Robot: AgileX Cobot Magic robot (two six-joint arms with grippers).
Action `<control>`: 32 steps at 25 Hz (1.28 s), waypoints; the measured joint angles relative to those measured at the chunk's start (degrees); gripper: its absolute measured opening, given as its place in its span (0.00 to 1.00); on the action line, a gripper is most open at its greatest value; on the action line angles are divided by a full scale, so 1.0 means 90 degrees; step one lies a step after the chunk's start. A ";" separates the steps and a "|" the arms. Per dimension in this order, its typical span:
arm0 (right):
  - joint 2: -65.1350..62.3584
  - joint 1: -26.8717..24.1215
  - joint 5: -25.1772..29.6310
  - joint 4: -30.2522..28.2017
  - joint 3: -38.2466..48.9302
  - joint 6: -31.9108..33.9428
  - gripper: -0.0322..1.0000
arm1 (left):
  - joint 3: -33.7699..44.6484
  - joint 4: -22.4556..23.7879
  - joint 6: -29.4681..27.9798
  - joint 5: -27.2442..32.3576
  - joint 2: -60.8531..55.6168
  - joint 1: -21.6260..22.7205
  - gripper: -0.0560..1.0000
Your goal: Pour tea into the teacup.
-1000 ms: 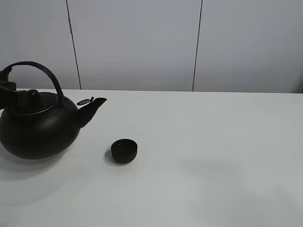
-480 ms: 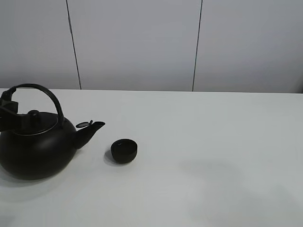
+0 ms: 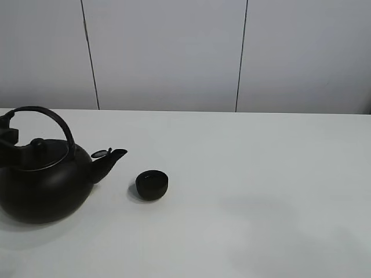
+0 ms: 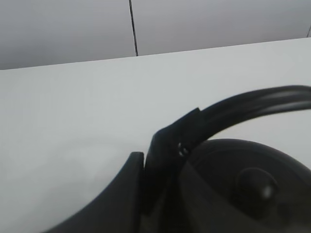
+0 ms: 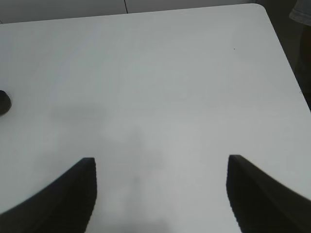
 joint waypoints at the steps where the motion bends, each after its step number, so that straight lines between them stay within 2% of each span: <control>1: 0.0000 0.0000 0.0000 0.0000 0.0000 0.0000 0.53 | 0.0028 0.0018 -0.0019 -0.0041 0.0000 0.0000 0.16; 8: 0.0000 0.0000 0.0000 0.0000 0.0000 0.0000 0.53 | 0.0199 0.0213 -0.0114 -0.0203 0.0000 0.0000 0.16; 14: 0.0000 0.0000 0.0000 0.0000 0.0000 0.0000 0.53 | 0.0477 0.0260 -0.0454 -0.0375 -0.0019 0.0000 0.24; 25: 0.0000 0.0000 -0.0007 0.0000 0.0000 0.0000 0.53 | 0.0935 0.0285 -0.0492 -0.0393 -0.0400 0.0000 0.31; 28: 0.0000 0.0000 -0.0007 0.0000 0.0000 0.0000 0.53 | 0.1211 0.0134 -0.0492 -0.0399 -0.0711 0.0000 0.32; 32: 0.0000 0.0000 -0.0007 0.0000 0.0000 0.0000 0.53 | 0.1460 -0.0440 -0.0492 -0.0393 -0.0954 0.0000 0.32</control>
